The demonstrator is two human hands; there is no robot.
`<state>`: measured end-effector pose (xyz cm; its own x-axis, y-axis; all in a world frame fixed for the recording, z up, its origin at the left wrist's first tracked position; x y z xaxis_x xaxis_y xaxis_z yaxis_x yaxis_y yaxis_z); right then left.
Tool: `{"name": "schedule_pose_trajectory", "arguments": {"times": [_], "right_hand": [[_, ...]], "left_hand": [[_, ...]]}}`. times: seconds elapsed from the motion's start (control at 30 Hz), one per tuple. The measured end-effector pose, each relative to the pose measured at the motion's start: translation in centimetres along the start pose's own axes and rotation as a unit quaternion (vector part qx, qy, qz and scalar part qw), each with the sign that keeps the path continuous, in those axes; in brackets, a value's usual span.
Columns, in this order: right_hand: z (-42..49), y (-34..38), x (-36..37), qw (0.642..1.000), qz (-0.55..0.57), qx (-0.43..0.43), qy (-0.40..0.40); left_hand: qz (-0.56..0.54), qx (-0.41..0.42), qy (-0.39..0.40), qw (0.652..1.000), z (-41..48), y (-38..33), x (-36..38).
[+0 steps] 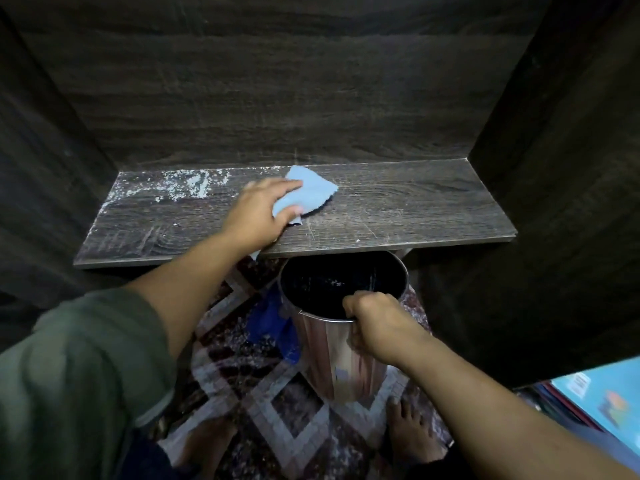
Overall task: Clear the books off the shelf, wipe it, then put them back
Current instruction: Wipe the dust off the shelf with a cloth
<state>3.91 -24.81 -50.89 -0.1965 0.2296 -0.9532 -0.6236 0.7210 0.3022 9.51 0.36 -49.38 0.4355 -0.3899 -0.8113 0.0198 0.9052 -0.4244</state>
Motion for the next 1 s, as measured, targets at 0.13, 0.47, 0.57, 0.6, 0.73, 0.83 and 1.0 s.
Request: {"name": "schedule_pose_trajectory", "arguments": {"times": [0.13,0.47,0.57,0.6,0.73,0.83,1.0], "right_hand": [[-0.1,-0.4,-0.2,1.0,-0.006,0.004,-0.004],[-0.2,-0.3,0.0,1.0,0.001,0.013,0.007],[0.1,-0.1,0.3,1.0,0.006,0.025,0.015],[0.2,0.0,0.5,0.999,0.013,0.031,0.017],[0.7,-0.2,1.0,0.998,0.033,0.047,0.015],[0.9,-0.3,1.0,1.0,0.02,0.022,-0.002],[1.3,-0.3,1.3,1.0,0.02,0.018,0.0]], "left_hand": [[0.093,-0.04,0.054,0.993,-1.0,-0.8,1.6],[-0.065,0.171,0.026,0.983,-5.4,-2.8,-0.2],[-0.009,0.112,-0.074,0.991,-1.8,-0.9,-1.2],[0.022,0.107,-0.097,0.989,-0.4,-0.4,-1.6],[0.102,0.167,-0.117,0.974,4.5,0.8,-1.8],[0.215,0.224,-0.099,0.945,6.3,1.1,-0.3],[0.227,0.076,-0.111,0.965,6.1,0.6,2.3]]}}
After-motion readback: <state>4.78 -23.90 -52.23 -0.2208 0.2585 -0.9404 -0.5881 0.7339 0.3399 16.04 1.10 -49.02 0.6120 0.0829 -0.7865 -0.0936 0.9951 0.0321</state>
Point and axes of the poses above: each hand's wrist, its own z-axis towards the middle knuckle, its own x-axis out of the palm, y = z × x, the point moved 1 cm from there along z, towards the middle knuckle, and after that the axes turned 12 degrees about -y, right-handed, at the moved point
